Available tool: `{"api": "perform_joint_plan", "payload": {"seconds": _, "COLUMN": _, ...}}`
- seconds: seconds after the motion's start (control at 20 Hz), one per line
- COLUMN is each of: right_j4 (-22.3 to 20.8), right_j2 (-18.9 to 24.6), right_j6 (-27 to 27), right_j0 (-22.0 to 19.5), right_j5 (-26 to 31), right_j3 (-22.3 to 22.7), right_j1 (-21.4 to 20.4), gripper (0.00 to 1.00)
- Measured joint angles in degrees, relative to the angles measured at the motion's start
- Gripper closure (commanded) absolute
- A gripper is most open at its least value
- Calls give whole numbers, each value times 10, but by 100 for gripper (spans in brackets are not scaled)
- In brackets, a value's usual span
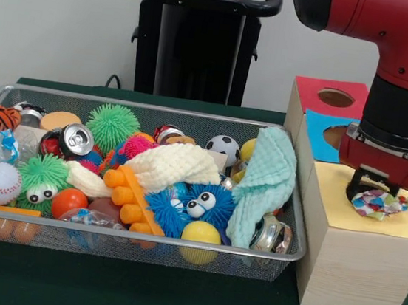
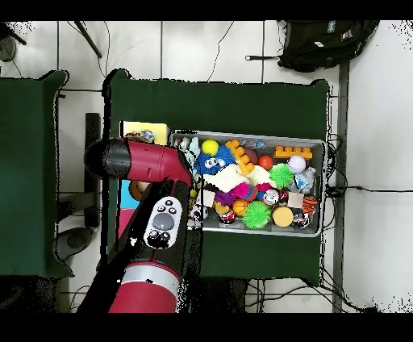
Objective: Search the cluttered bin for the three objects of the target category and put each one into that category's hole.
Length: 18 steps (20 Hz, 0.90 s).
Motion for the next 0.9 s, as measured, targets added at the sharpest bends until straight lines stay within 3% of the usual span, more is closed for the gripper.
{"api": "perform_joint_plan", "payload": {"seconds": 0.75, "right_j4": 0, "right_j2": 8, "right_j6": 0, "right_j0": -5, "right_j5": -5, "right_j3": 4, "right_j1": -3, "gripper": 0}}
{"api": "perform_joint_plan", "payload": {"seconds": 0.8, "right_j4": 0, "right_j2": 8, "right_j6": 0, "right_j0": -6, "right_j5": -5, "right_j3": 5, "right_j1": -4, "gripper": 100}}
{"api": "perform_joint_plan", "payload": {"seconds": 0.9, "right_j4": 0, "right_j2": 8, "right_j6": 0, "right_j0": -6, "right_j5": -5, "right_j3": 6, "right_j1": -4, "gripper": 100}}
